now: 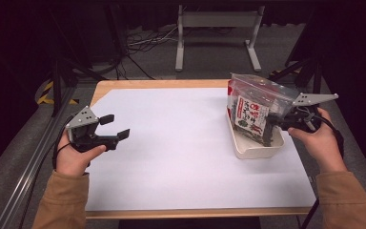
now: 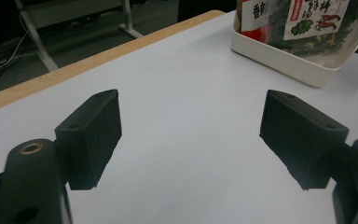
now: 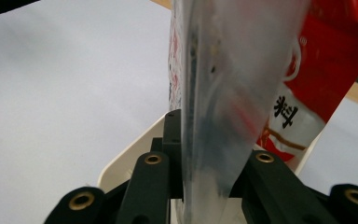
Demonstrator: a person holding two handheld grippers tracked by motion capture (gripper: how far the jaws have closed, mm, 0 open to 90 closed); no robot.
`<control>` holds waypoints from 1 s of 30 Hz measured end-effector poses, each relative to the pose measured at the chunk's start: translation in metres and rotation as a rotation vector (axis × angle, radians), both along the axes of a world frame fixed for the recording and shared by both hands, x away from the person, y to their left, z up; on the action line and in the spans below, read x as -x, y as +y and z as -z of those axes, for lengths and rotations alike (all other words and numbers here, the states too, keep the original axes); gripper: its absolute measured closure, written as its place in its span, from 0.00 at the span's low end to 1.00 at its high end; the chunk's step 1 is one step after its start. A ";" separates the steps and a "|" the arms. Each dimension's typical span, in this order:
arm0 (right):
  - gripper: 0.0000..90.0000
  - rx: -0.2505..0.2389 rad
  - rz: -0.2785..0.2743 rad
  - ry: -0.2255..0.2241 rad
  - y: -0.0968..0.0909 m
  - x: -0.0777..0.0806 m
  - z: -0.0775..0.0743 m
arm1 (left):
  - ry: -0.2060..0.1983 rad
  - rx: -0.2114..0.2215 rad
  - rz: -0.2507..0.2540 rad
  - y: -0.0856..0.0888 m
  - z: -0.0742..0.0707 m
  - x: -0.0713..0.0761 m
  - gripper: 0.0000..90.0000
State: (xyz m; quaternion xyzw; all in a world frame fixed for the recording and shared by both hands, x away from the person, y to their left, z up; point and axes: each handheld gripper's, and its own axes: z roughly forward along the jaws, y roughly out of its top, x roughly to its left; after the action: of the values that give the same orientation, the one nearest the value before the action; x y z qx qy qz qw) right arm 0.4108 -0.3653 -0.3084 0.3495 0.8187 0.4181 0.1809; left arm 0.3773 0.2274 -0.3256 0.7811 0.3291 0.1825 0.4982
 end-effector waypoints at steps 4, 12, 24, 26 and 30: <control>0.85 -0.018 0.005 -0.014 -0.003 0.002 0.009 | -0.002 -0.003 0.007 -0.002 0.000 -0.001 0.23; 0.80 -0.008 0.021 -0.045 -0.005 0.003 0.011 | 0.002 0.005 0.015 -0.002 0.000 0.000 0.23; 0.36 -0.090 0.119 -0.132 -0.017 0.020 0.008 | -0.043 0.046 0.001 0.004 0.006 0.011 0.23; 0.35 -0.099 0.131 -0.136 -0.020 0.025 0.008 | -0.048 0.056 0.000 0.007 0.009 0.013 0.23; 0.34 -0.105 0.129 -0.149 -0.023 0.040 0.009 | -0.047 0.055 0.007 0.009 0.017 0.020 0.23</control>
State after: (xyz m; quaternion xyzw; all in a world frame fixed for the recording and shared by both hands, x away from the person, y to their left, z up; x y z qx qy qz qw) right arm 0.3713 -0.3880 -0.3171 0.3786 0.7558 0.4726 0.2491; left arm 0.3569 0.2369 -0.3423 0.7640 0.3193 0.1898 0.5276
